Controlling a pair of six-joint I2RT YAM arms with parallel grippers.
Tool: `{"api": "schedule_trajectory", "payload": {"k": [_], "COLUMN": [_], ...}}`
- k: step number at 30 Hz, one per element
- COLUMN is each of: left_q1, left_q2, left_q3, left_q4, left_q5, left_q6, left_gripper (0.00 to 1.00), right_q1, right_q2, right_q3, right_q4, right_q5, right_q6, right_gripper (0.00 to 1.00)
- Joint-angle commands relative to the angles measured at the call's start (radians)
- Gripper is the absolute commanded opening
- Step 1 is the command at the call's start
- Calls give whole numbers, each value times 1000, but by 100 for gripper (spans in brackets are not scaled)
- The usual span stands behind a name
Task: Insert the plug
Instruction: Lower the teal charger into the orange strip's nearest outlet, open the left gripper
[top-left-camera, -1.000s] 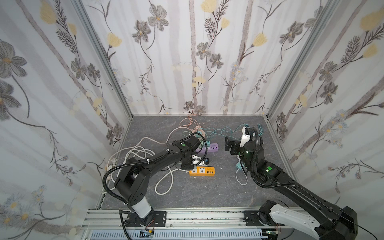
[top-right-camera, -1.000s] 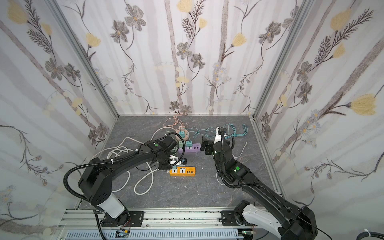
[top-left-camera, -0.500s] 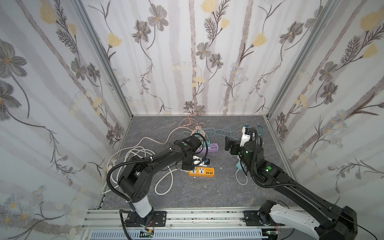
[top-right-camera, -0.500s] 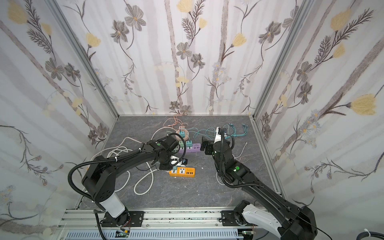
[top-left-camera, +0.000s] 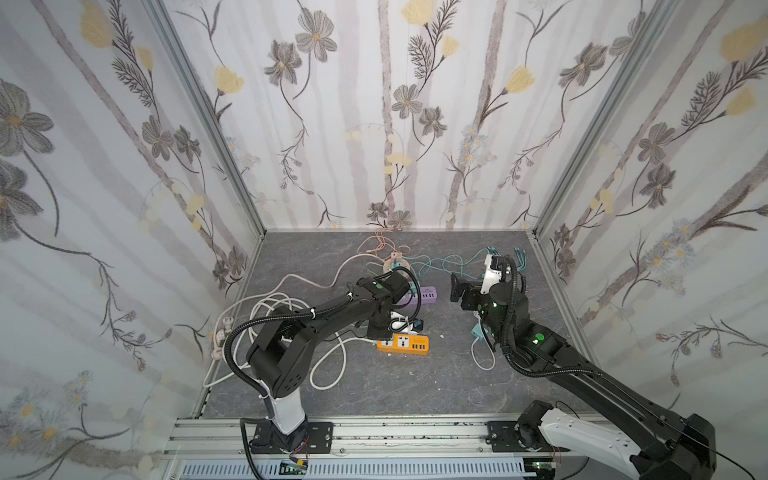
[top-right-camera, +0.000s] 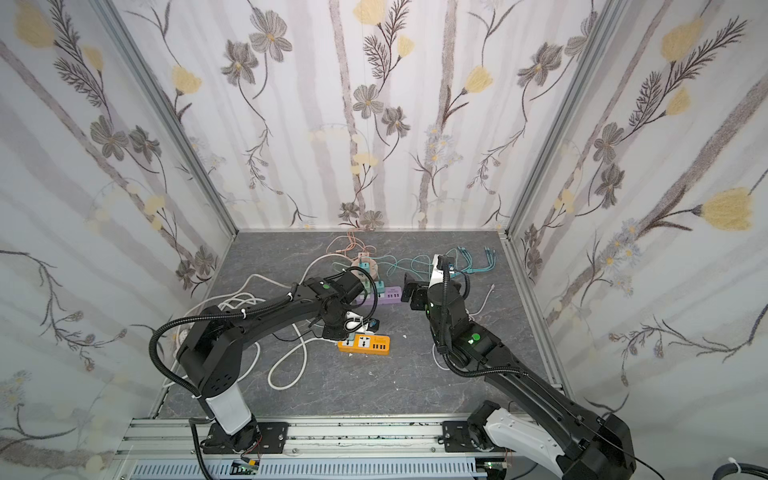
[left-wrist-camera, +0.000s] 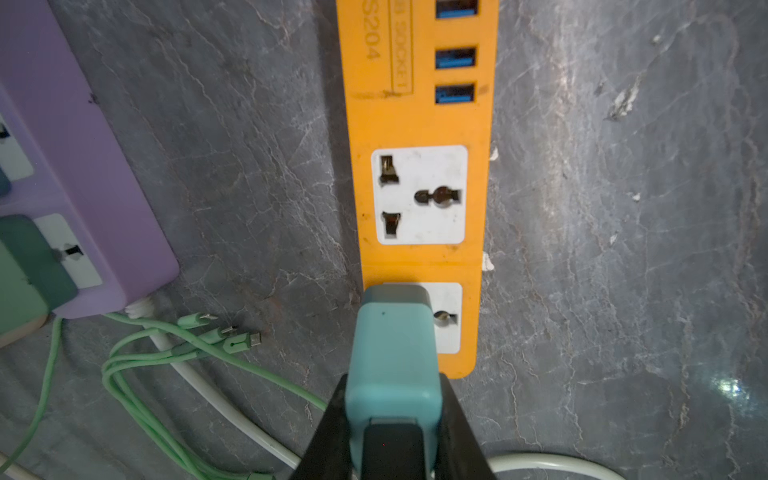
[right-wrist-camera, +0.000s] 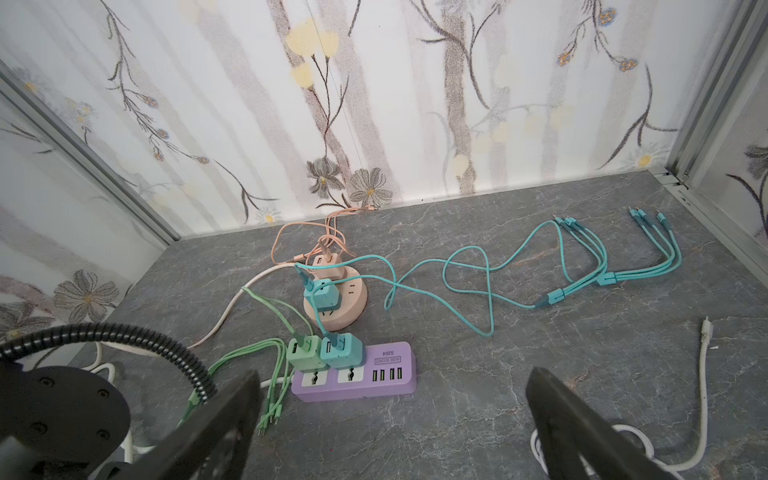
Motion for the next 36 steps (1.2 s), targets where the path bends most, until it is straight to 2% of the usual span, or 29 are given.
{"api": "schedule_trajectory", "payload": {"k": [1, 10, 16, 21, 24, 29, 32, 36], "left_q1": [-7, -17, -16, -15, -16, -15, -15, -16], "left_q2": [33, 100, 109, 108, 109, 123, 132, 117], "left_q3": [12, 33, 3, 11, 25, 88, 123, 141], "left_q4": [-44, -87, -64, -42, -36, -74, -93, -110], "left_q5": [-36, -45, -54, -107, -142, -132, -142, -103], "left_q6": [22, 1, -74, -167, -210, -254, -281, -287], "left_gripper": [0, 0, 0, 0, 0, 2, 8, 36], "right_q1": [0, -2, -5, -45, -123, -267, -319, -346], "right_q2": [-10, -26, -27, -34, -48, -85, -92, -76], "right_q3": [-9, -16, -20, -20, -26, -95, -141, -167], "right_q4": [-7, -15, -30, -118, -185, -236, -255, -333], "right_q5": [40, 45, 57, 95, 20, -132, -183, -212], "right_q6": [20, 27, 41, 154, 205, 306, 357, 409], "right_gripper": [99, 100, 100, 99, 99, 99, 99, 99]}}
